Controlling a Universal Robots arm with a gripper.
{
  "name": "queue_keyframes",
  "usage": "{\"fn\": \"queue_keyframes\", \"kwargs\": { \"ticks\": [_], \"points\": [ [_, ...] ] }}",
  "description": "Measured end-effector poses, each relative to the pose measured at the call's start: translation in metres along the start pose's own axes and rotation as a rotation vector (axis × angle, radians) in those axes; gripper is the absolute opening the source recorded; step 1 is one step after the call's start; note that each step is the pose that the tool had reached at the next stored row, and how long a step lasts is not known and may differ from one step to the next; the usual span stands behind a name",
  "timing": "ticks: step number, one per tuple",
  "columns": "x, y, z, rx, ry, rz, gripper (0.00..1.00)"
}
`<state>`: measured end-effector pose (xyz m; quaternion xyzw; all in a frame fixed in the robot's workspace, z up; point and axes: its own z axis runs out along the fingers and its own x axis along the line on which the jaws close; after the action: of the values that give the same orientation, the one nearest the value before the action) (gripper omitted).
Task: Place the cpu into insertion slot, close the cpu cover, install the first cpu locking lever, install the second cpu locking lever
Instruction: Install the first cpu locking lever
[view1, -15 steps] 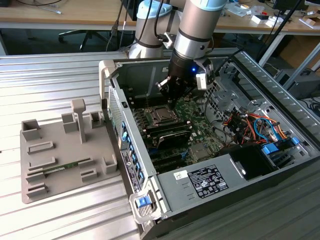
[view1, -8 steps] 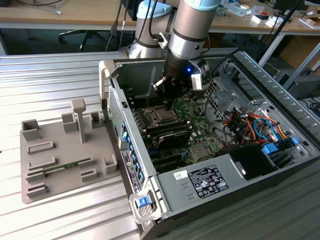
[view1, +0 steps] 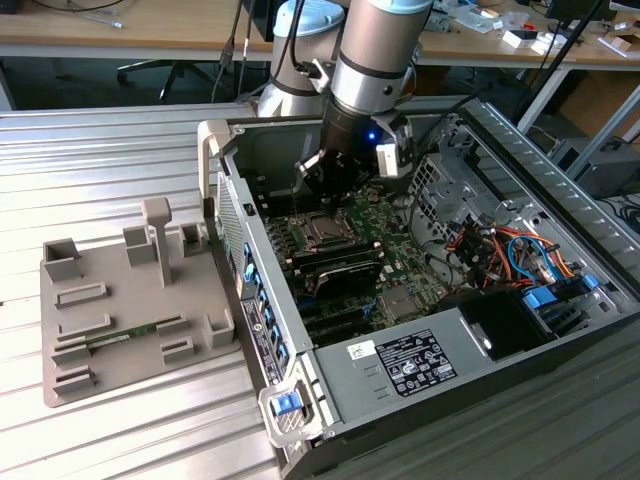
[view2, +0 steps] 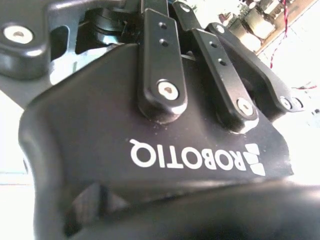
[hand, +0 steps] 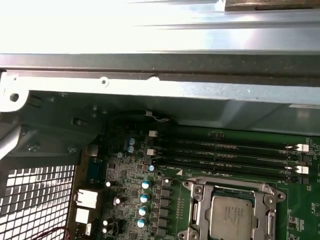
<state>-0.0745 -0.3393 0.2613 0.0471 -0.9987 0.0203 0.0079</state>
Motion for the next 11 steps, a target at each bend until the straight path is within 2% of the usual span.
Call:
{"fn": "queue_keyframes", "kwargs": {
  "ticks": [2, 4, 7, 11],
  "points": [
    [0.0006, 0.0, -0.002, -0.0008, -0.0002, 0.0, 0.1],
    [0.0039, 0.0002, -0.002, -0.0063, -0.0016, 0.0, 0.1],
    [0.0112, 0.0009, -0.0019, -0.0229, -0.0059, 0.0, 0.1],
    [0.0229, 0.002, -0.0018, -0.0385, -0.012, 0.0, 0.1]
  ]
}}
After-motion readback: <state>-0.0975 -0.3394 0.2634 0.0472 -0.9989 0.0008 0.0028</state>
